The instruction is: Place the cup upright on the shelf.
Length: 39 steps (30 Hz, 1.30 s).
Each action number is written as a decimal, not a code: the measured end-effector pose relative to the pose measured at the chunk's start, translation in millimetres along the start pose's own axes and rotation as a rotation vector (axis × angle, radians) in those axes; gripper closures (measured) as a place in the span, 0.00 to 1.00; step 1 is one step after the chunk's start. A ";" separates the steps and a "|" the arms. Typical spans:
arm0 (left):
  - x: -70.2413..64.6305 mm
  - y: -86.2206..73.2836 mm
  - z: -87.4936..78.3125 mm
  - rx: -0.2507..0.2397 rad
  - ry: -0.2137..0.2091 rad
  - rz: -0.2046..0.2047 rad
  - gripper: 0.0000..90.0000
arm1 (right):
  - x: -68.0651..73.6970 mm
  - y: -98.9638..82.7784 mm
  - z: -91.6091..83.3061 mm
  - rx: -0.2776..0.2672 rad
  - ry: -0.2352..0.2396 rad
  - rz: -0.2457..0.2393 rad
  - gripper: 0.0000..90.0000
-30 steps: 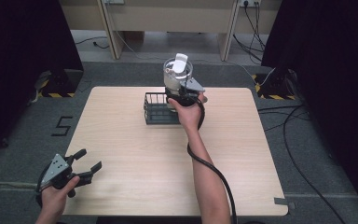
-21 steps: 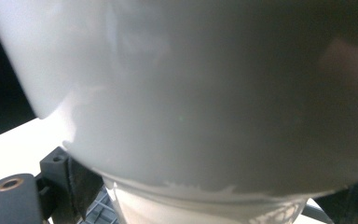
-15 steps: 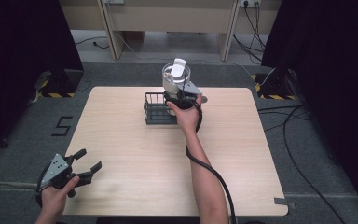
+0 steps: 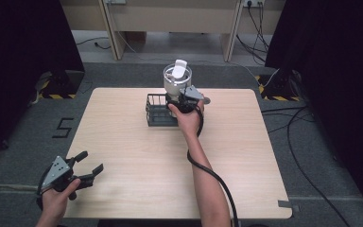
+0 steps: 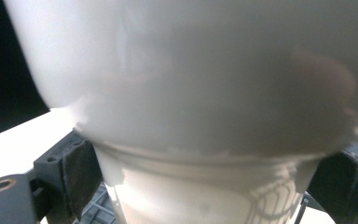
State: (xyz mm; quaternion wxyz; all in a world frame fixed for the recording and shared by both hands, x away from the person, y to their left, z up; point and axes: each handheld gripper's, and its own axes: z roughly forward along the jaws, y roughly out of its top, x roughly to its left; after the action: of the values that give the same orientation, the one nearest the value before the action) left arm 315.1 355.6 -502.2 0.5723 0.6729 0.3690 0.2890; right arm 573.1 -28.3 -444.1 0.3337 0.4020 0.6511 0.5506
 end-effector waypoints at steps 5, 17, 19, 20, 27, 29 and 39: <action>0.1 -0.3 0.7 0.002 0.000 -0.001 0.16 | -0.1 -2.4 -2.2 -0.008 -0.001 0.020 0.10; -0.3 -0.4 1.2 0.004 -0.001 0.000 0.16 | -1.9 -6.1 -17.4 0.014 0.008 0.003 0.12; -0.3 -0.4 1.3 0.004 -0.002 -0.001 0.16 | -3.0 -6.0 -22.2 0.012 0.006 -0.001 0.12; -0.4 -0.5 1.3 0.005 -0.002 -0.001 0.16 | -3.1 -6.0 -24.8 0.012 0.002 -0.002 0.13; -0.9 -0.6 2.0 0.006 -0.002 -0.002 0.16 | -7.3 -7.4 -44.3 0.022 -0.008 -0.020 0.15; -1.0 -0.7 2.0 0.006 -0.001 -0.003 0.16 | -8.7 -7.3 -49.4 0.023 -0.008 -0.021 0.15; -1.3 -0.9 1.9 0.007 0.002 -0.008 0.16 | -10.5 -8.5 -78.8 0.021 0.018 -0.037 0.15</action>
State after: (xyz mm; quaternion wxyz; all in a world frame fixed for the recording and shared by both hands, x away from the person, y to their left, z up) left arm 315.8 353.6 -503.3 0.5710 0.6730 0.3732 0.2860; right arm 507.4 -73.6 -439.1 0.3336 0.3884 0.6671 0.5411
